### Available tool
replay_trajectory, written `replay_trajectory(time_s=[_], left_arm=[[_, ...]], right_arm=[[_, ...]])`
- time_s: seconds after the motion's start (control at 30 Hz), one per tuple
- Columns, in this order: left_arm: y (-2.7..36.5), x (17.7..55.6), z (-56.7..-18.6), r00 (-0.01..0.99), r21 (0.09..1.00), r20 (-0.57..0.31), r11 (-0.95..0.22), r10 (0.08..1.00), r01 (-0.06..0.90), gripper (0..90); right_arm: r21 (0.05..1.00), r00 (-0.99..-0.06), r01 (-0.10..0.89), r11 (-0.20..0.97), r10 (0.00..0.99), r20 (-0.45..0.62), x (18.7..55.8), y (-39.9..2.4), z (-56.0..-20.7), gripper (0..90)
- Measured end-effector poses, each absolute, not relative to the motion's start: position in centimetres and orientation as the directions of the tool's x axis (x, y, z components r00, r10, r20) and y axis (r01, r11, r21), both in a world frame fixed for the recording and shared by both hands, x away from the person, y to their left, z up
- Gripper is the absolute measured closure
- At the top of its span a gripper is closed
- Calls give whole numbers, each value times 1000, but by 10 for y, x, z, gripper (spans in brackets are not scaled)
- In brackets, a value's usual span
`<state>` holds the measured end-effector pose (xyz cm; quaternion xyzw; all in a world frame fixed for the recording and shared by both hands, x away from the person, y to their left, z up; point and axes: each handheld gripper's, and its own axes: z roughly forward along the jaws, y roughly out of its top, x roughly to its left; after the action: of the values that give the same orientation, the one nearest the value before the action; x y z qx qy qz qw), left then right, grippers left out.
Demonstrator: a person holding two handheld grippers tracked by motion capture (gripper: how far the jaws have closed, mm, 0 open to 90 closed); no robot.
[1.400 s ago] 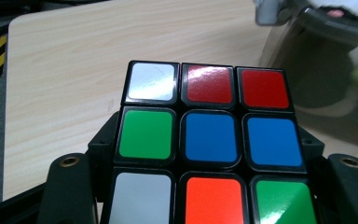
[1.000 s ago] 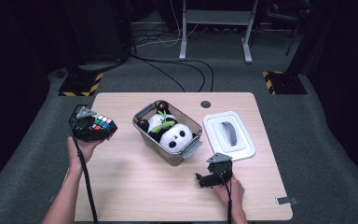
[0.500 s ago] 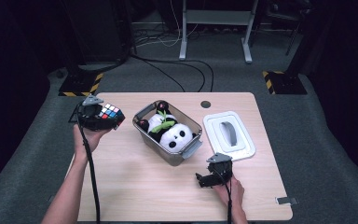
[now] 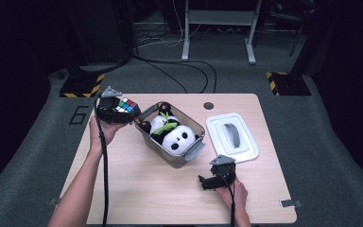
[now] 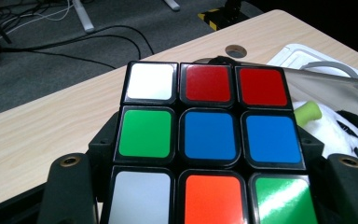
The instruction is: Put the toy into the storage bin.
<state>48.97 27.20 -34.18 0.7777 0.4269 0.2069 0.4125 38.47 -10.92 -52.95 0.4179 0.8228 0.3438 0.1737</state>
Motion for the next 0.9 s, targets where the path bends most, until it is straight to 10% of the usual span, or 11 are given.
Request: replay_trajectory(time_s=[0.9], left_arm=[[206,530,-368,608,787,-89,-318,789,528,334]], right_arm=[[711,-588,569,412,809,2,385,-109,-529,0]])
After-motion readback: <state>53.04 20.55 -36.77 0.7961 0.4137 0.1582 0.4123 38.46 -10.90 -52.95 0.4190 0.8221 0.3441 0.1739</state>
